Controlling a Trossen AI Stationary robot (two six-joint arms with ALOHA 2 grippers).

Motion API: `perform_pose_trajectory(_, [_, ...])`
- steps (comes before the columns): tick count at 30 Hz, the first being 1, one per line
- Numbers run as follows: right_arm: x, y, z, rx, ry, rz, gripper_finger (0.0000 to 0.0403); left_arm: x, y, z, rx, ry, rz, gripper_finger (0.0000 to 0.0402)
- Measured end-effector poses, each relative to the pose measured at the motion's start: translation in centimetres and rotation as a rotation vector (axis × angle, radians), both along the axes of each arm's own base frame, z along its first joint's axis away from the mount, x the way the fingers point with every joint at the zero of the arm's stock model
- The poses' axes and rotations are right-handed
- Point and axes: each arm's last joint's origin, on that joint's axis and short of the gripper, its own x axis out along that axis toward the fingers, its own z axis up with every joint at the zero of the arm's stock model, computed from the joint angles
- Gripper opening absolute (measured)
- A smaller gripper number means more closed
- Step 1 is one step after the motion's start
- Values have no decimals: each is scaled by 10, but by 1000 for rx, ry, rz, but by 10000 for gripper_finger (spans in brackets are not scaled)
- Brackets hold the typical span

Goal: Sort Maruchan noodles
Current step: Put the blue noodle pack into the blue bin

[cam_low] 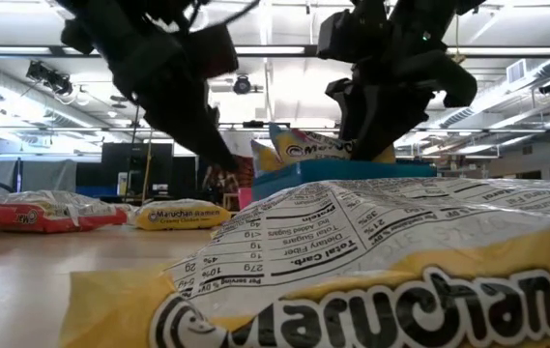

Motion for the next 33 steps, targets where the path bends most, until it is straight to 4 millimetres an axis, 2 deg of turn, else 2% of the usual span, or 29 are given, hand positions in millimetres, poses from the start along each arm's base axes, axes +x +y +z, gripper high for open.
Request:
perform_pose_trajectory(6, [7, -1, 11, -67, -44, 56, 108, 3, 32, -1, 38, 21, 70, 196])
perform_pose_trajectory(12, [14, 3, 19, 15, -106, 94, 97, 5, 52, 0, 48, 7, 124, 196])
perform_pose_trajectory(20, [18, -7, 20, -27, -133, 105, 78, 9, 50, 4, 40, -55, 74, 196])
perform_pose_trajectory(25, [20, -13, 11, -77, -175, 166, 77, 7, 48, 3, 81, -26, 87, 196])
perform_pose_trajectory(33, [18, -15, 7, -33, -183, 94, 76, -32, 49, 12, 121, 242, 208, 196])
